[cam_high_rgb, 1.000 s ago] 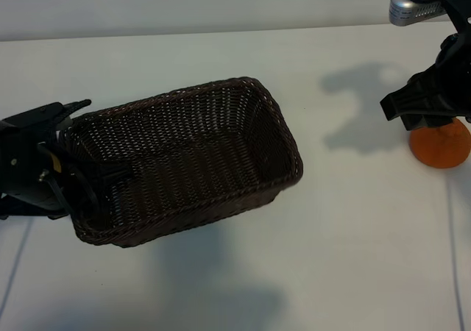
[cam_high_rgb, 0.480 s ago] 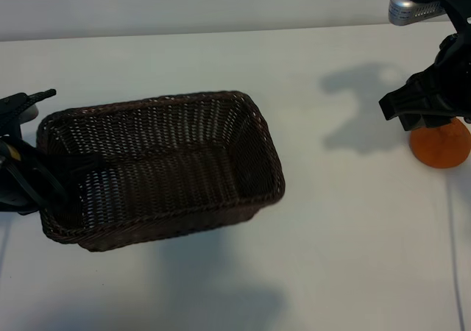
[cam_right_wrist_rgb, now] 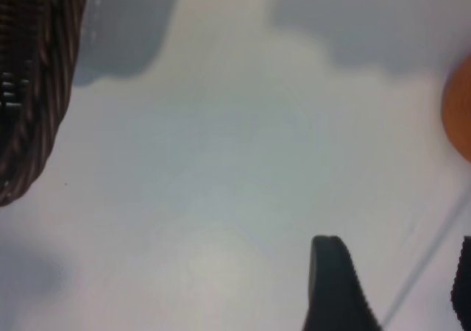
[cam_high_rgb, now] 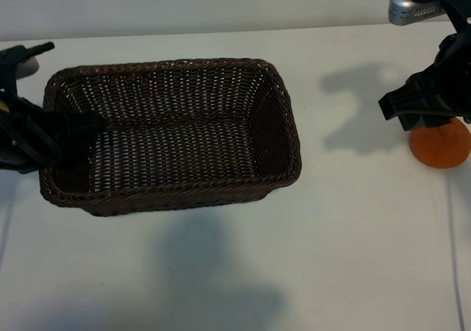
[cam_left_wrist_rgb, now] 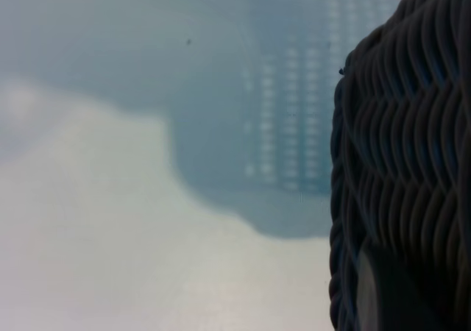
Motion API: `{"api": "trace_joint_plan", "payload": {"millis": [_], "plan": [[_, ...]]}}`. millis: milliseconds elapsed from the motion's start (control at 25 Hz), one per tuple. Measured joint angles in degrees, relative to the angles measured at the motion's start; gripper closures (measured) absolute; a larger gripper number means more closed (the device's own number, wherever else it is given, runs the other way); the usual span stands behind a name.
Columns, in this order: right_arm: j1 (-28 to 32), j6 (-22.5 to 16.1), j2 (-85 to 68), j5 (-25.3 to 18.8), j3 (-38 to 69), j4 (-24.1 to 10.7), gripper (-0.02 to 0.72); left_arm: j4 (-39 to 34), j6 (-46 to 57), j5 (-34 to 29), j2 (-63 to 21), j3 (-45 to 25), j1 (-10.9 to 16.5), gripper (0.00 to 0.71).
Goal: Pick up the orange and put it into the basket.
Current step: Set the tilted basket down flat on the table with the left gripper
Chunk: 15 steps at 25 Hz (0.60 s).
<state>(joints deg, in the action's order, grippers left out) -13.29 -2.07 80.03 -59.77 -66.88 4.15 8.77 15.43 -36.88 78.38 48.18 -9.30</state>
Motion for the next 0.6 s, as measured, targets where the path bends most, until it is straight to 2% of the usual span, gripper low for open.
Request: {"api": "trace_joint_plan", "payload": {"millis": [200,400,600], "plan": [[0.00,0.00,0.00,0.00,0.00,0.05,0.307,0.07,-1.61,-1.01,1.10,3.42,0.00,0.563],[0.00,0.00,0.00,0.00,0.00,0.05,0.307,0.39,-4.47,-1.48,6.32,9.91,0.00,0.563],[0.00,0.00,0.00,0.00,0.00,0.05,0.307,4.59,-9.93,-1.99,12.25,15.86,0.00,0.563]]}}
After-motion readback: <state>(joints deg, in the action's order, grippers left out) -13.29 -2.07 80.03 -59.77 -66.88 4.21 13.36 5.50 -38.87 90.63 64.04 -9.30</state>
